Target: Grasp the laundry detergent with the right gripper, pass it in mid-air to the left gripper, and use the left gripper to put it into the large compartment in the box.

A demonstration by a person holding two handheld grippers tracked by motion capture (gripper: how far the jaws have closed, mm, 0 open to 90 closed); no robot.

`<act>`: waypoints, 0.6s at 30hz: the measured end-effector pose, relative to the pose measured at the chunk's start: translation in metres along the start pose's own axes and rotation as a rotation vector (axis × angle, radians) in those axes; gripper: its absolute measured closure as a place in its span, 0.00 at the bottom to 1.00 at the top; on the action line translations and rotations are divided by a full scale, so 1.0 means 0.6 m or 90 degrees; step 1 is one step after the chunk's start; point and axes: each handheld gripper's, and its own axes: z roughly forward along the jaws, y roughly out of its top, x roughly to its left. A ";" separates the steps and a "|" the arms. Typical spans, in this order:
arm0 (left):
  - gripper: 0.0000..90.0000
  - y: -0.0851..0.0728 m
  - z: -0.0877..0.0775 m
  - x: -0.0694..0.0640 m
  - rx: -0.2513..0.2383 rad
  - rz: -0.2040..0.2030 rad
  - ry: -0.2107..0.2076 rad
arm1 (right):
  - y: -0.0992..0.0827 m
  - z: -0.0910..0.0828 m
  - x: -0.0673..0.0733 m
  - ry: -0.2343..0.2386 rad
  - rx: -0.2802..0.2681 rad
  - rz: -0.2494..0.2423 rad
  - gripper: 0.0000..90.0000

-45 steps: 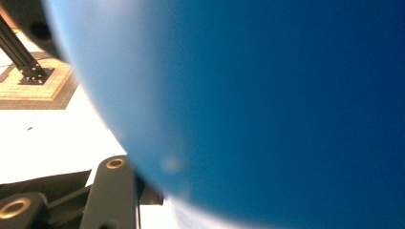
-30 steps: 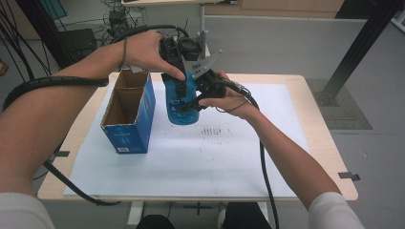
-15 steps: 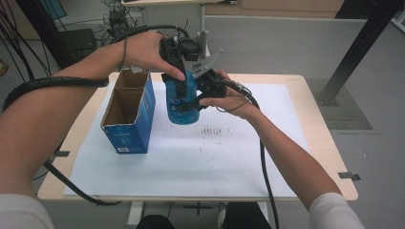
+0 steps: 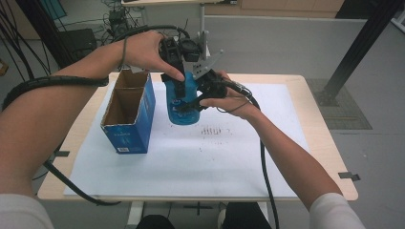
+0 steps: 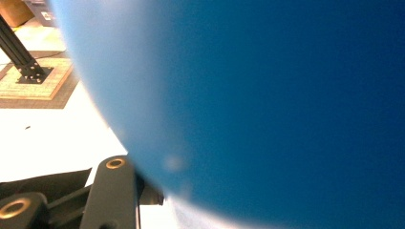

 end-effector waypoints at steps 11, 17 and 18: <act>0.40 0.000 0.002 -0.004 0.012 0.010 -0.001 | -0.001 0.003 0.002 0.002 -0.001 -0.007 0.48; 0.40 0.003 0.003 -0.006 0.015 0.013 0.003 | -0.002 0.004 0.002 -0.001 0.001 -0.008 0.48; 0.40 0.003 0.004 -0.006 0.015 0.012 0.004 | -0.002 0.005 0.002 -0.002 0.000 -0.012 0.48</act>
